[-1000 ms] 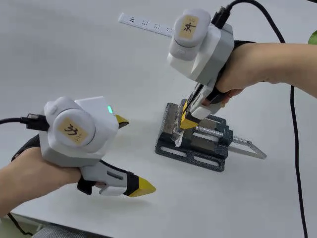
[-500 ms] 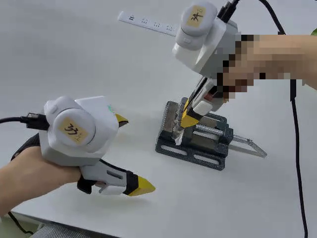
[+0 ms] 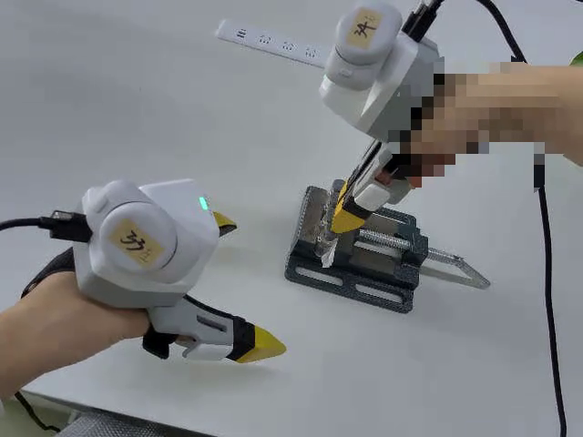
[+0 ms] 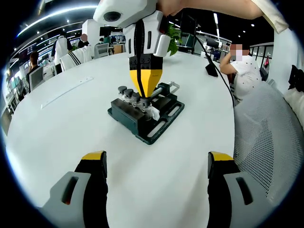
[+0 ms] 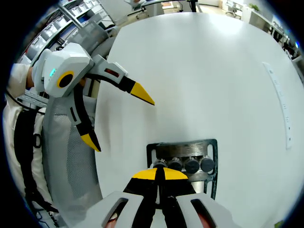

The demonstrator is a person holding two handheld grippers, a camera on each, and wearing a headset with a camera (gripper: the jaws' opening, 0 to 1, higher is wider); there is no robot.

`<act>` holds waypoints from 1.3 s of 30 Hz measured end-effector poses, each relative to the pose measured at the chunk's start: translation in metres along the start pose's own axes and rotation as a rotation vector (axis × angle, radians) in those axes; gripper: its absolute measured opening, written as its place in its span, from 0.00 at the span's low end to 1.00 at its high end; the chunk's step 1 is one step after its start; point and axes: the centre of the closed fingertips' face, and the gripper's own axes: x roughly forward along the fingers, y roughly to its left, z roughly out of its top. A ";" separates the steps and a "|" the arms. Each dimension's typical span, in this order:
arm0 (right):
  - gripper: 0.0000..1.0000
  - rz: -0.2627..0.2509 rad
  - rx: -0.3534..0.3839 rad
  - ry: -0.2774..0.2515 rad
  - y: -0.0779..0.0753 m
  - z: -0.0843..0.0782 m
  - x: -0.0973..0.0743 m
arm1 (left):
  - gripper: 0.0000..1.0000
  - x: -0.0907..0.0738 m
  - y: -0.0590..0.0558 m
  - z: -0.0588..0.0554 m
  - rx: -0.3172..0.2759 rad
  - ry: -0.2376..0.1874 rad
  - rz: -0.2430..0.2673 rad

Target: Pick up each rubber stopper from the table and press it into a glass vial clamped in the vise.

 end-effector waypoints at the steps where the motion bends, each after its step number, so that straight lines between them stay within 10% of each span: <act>1: 0.00 -0.001 -0.001 -0.001 0.000 0.000 0.000 | 0.87 0.000 0.000 0.000 -0.001 -0.002 0.000; 39: 0.00 -0.119 -0.042 0.096 0.004 -0.001 0.001 | 0.86 0.006 -0.001 0.003 0.007 0.003 -0.003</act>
